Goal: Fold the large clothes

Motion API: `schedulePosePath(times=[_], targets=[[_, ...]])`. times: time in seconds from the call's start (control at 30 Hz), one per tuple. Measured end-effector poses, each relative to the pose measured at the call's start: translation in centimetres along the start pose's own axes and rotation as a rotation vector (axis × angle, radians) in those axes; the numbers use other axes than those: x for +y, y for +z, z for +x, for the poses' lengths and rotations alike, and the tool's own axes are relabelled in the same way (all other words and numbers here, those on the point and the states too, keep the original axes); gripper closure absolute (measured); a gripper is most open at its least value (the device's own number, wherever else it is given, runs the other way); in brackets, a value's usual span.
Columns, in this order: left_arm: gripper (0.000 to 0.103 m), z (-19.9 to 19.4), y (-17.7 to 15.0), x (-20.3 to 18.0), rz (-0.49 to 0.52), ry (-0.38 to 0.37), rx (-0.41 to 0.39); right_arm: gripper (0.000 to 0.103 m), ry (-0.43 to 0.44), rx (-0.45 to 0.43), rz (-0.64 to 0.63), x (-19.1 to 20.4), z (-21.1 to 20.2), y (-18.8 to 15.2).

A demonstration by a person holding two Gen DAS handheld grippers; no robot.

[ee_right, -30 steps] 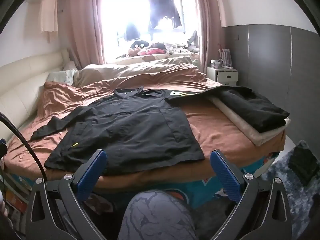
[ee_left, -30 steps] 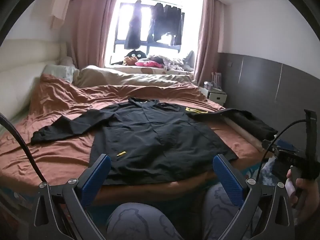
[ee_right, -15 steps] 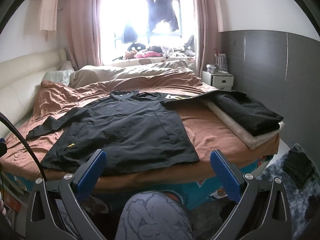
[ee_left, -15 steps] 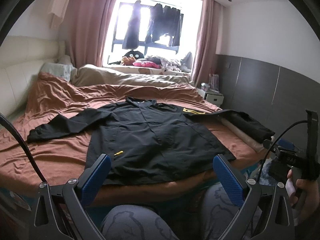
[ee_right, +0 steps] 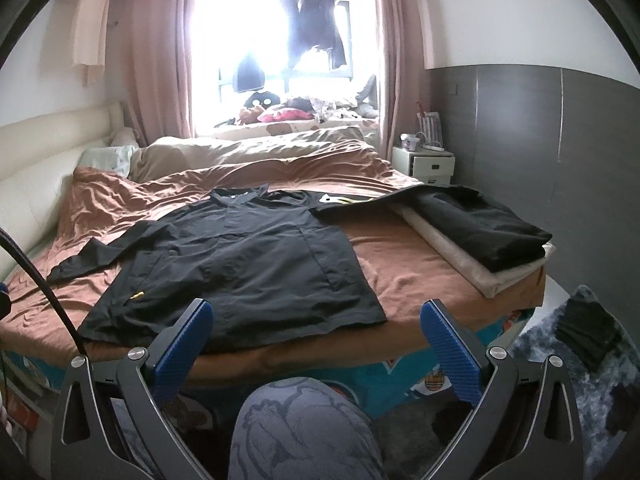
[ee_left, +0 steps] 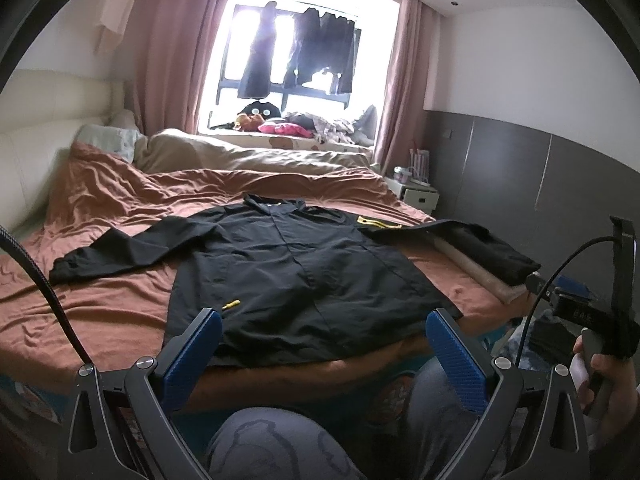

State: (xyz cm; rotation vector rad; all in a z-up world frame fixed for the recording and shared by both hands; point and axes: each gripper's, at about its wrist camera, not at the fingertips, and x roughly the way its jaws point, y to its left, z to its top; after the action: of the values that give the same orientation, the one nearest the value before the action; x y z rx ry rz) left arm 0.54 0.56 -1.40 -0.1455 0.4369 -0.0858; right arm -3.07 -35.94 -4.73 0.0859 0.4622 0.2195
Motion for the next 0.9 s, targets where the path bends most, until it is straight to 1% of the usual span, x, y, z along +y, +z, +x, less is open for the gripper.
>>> schedulePosePath(times=[0.23, 0.47, 0.8, 0.9], targets=[[0.001, -0.2, -0.1, -0.2, -0.009, -0.001, 0.001, 0.000, 0.003, -0.003, 0.000, -0.1, 0.0, -0.1], [0.000, -0.8, -0.2, -0.5, 0.010, 0.002, -0.002, 0.000, 0.011, 0.006, 0.023, -0.4, 0.0, -0.4], [0.001, -1.2, -0.2, -0.9, 0.015, 0.003, -0.005, 0.000, 0.021, 0.005, 0.016, -0.5, 0.0, -0.4], [0.001, -1.4, 0.3, -1.1, 0.015, 0.009, -0.006, 0.000, 0.022, 0.006, 0.009, -0.4, 0.3, -0.1]])
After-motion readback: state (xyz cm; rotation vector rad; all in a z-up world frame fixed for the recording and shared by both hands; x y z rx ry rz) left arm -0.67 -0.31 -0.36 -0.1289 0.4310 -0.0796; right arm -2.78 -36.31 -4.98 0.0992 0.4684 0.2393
